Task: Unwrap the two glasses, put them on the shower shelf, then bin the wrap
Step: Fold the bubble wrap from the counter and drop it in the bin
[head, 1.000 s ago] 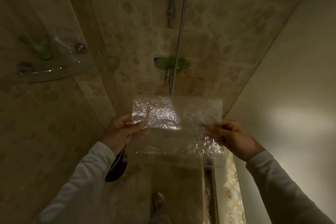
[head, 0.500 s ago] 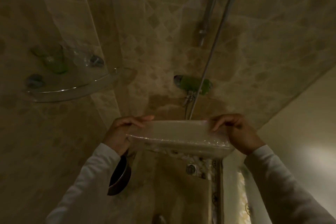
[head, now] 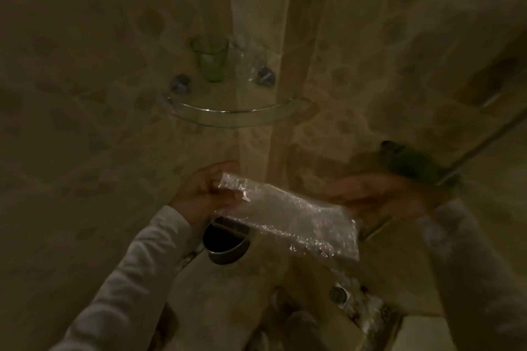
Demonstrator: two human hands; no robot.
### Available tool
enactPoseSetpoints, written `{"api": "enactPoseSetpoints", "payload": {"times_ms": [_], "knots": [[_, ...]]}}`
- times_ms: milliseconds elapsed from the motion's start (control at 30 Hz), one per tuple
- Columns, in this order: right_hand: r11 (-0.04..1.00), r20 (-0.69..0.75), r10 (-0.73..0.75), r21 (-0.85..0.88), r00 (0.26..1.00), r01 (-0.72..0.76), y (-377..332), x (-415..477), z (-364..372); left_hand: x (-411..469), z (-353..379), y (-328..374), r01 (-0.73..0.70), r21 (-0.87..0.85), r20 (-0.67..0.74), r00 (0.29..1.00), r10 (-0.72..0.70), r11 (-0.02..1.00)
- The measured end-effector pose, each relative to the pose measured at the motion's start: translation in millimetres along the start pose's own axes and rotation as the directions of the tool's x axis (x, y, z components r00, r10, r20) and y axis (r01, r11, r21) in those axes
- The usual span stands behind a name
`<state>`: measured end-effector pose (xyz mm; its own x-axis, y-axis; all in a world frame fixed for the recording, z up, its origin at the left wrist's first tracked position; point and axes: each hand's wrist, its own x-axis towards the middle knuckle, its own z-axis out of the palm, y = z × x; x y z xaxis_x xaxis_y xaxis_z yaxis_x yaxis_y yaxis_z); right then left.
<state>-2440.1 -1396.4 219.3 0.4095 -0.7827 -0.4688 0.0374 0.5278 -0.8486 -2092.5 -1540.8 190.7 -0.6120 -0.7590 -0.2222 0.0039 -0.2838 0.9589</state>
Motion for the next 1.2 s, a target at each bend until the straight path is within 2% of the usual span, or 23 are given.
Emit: {"api": "enactPoseSetpoints", "payload": {"times_ms": [33, 100, 167, 233, 300, 367, 500, 567, 633, 733, 800, 900, 967, 1033, 1133, 1200], "knots": [[0.998, 0.066, 0.06, -0.007, 0.996, -0.06, -14.1, 26.3, -4.3, 0.2, 0.2, 1.0, -0.011, 0.042, -0.018, 1.0, 0.012, 0.999], [0.977, 0.026, 0.17, -0.134, 0.985, -0.165, -42.2, 83.5, 1.2, 2.0, 1.1, 4.3, -0.018, 0.154, -0.061, 0.998, 0.027, 0.988], [0.927, 0.082, 0.25, -0.308, 0.965, -0.214, -66.9, 134.5, 17.7, 1.5, 0.0, 8.5, -0.021, 0.266, -0.099, 0.994, 0.049, 0.964], [0.853, 0.141, 0.253, -0.5, 0.957, -0.151, -86.0, 172.5, 40.2, -3.6, -2.6, 14.9, -0.043, 0.344, -0.14, 0.985, 0.097, 0.938], [0.705, 0.168, 0.186, -0.709, 0.968, -0.012, -94.2, 193.8, 65.8, -8.2, -5.7, 15.9, -0.058, 0.319, -0.172, 0.978, 0.118, 0.946], [0.622, 0.22, 0.148, -0.779, 0.964, 0.082, -84.8, 208.3, 84.3, -13.6, -8.6, 12.5, -0.061, 0.272, -0.258, 0.957, 0.134, 0.96], [0.667, 0.384, 0.223, -0.73, 0.896, 0.147, -61.0, 213.3, 71.9, -42.1, -25.1, -5.3, 0.015, 0.231, -0.443, 0.892, 0.091, 0.973], [0.722, 0.456, 0.299, -0.682, 0.838, 0.113, -58.2, 209.6, 41.1, -67.9, -37.0, -17.3, 0.005, 0.136, -0.558, 0.827, 0.072, 0.991], [0.793, 0.476, 0.316, -0.607, 0.821, 0.047, -54.4, 208.3, 11.6, -91.2, -42.1, -26.7, 0.011, 0.053, -0.638, 0.769, 0.026, 0.999], [0.856, 0.481, 0.303, -0.516, 0.823, -0.014, -45.4, 217.2, -12.0, -107.5, -34.8, -43.1, 0.018, 0.006, -0.702, 0.712, -0.009, 1.0], [0.893, 0.46, 0.266, -0.45, 0.847, -0.036, -41.7, 224.9, -14.6, -110.4, -27.2, -52.6, -0.019, -0.02, -0.768, 0.641, -0.003, 1.0], [0.943, 0.337, 0.155, -0.332, 0.929, -0.037, -35.6, 237.4, -16.1, -114.5, -13.4, -65.3, -0.08, -0.088, -0.834, 0.551, -0.03, 0.993], [0.97, 0.25, 0.09, -0.239, 0.964, -0.029, -26.4, 246.4, -12.4, -115.8, -5.3, -73.3, -0.059, -0.136, -0.857, 0.507, -0.088, 0.989], [0.986, 0.192, 0.074, -0.158, 0.979, -0.043, -15.7, 253.0, -5.1, -117.4, 0.0, -79.0, -0.001, -0.124, -0.847, 0.52, -0.106, 0.992], [0.983, 0.195, 0.062, -0.183, 0.979, -0.026, -9.2, 255.4, 3.8, -123.6, -1.0, -80.8, 0.182, -0.028, -0.73, 0.668, -0.145, 0.983], [0.966, 0.232, 0.063, -0.258, 0.971, -0.001, -11.8, 256.4, 11.6, -127.4, -7.0, -80.9, 0.302, 0.01, -0.606, 0.76, -0.235, 0.953]]}}
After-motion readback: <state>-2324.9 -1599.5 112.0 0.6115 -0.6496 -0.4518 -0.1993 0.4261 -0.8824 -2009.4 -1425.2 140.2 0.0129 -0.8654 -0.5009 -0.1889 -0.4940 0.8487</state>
